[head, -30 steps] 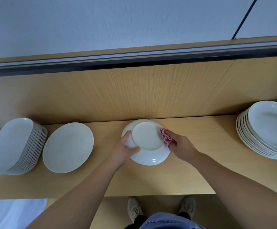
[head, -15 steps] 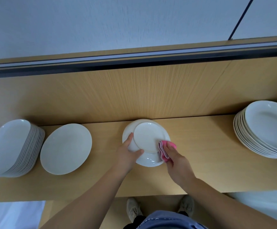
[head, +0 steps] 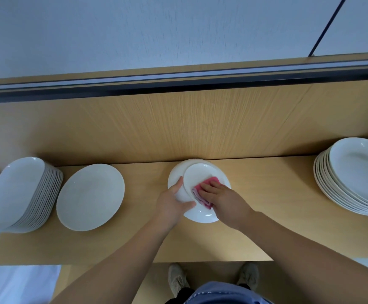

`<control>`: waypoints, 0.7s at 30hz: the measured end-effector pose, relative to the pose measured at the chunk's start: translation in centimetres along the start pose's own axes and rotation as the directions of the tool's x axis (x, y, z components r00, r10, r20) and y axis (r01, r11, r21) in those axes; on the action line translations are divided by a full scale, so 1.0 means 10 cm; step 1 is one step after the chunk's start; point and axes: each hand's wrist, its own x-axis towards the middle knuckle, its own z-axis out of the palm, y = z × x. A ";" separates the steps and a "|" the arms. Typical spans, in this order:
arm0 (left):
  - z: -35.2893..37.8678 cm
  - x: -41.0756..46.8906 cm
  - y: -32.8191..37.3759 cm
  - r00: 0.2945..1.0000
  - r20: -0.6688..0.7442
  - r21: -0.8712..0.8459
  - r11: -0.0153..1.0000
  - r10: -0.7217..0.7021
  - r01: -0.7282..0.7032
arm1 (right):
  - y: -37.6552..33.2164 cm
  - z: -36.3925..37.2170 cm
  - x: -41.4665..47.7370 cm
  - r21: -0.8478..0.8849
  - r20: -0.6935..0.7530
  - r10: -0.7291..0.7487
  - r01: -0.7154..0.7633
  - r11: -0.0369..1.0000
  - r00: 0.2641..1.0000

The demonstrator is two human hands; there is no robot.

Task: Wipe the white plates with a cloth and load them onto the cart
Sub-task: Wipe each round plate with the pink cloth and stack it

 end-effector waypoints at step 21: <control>0.06 -0.04 0.08 0.999 -0.030 -0.007 0.999 -0.032 0.032 | 0.19 -0.25 -0.26 0.024 0.201 0.190 -0.199 0.980 0.961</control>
